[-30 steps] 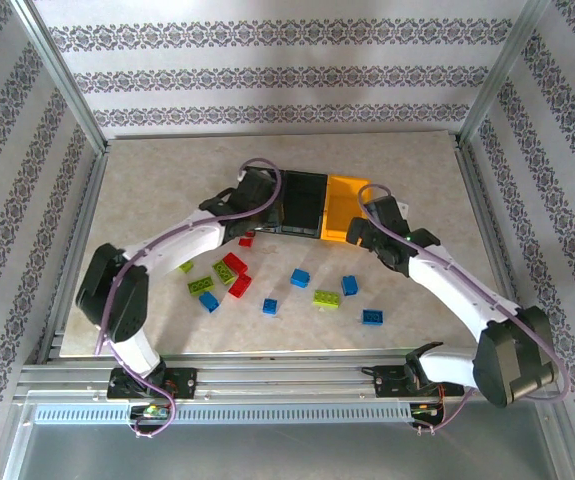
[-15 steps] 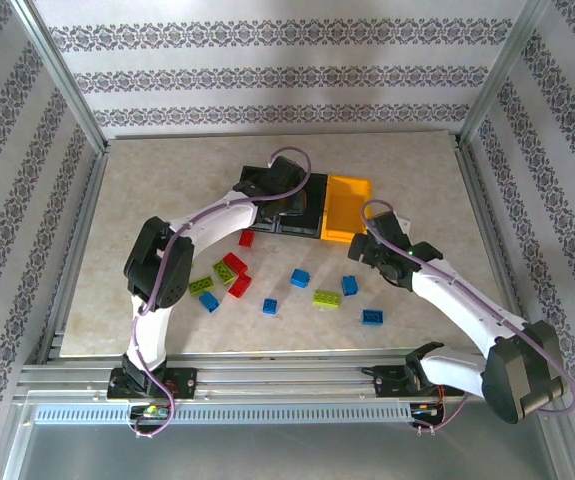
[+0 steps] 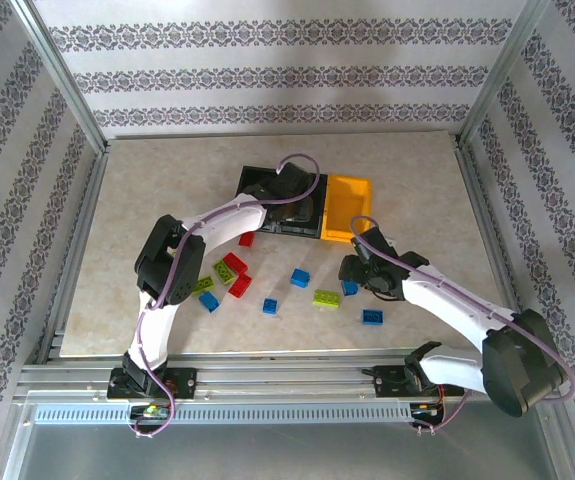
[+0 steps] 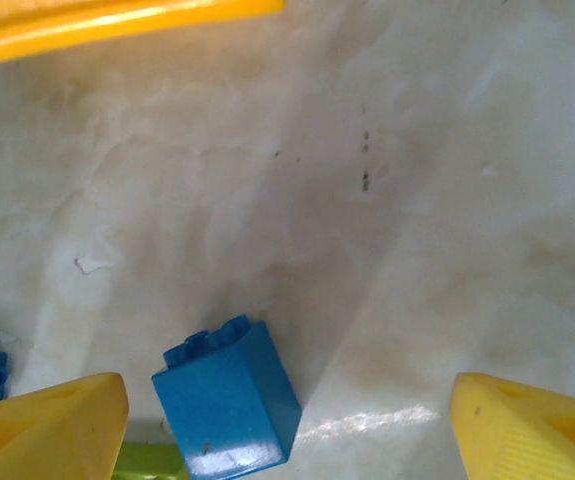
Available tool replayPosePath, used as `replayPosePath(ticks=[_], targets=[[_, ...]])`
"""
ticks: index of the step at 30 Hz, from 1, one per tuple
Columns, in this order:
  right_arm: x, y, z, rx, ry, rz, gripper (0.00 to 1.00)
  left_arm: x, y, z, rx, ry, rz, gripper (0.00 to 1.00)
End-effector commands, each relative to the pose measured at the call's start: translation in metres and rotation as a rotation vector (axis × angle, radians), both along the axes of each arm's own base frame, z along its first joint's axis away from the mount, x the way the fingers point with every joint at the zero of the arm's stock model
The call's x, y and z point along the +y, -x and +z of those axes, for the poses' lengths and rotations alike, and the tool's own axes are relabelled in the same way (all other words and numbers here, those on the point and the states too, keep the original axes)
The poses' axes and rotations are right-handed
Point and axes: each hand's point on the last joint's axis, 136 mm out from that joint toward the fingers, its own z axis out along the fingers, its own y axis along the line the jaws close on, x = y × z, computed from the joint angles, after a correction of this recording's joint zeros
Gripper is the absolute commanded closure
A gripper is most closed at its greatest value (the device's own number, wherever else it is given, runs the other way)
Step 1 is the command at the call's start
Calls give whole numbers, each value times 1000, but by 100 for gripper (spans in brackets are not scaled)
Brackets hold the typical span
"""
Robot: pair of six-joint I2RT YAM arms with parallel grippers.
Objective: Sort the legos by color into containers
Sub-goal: Place the lego in the container, then pick up the lego from the bottom-center of the table.
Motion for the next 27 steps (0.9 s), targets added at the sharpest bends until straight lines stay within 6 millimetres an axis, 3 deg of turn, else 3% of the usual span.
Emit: replayPosePath(ticks=[1,8,18,27], targets=[[12,5,-8,29,-54,18,20,-5,5,-2,20,-3,-4,59],[21,7,-15,74,-68,45,24,-6,8,17,-5,41,-1,49],[23,4,-22,111,-43,51,30,-5,20,69,-72,153,-7,40],[25,5,-32,149,-31,58,40,42,42,91,-161,91,89,26]])
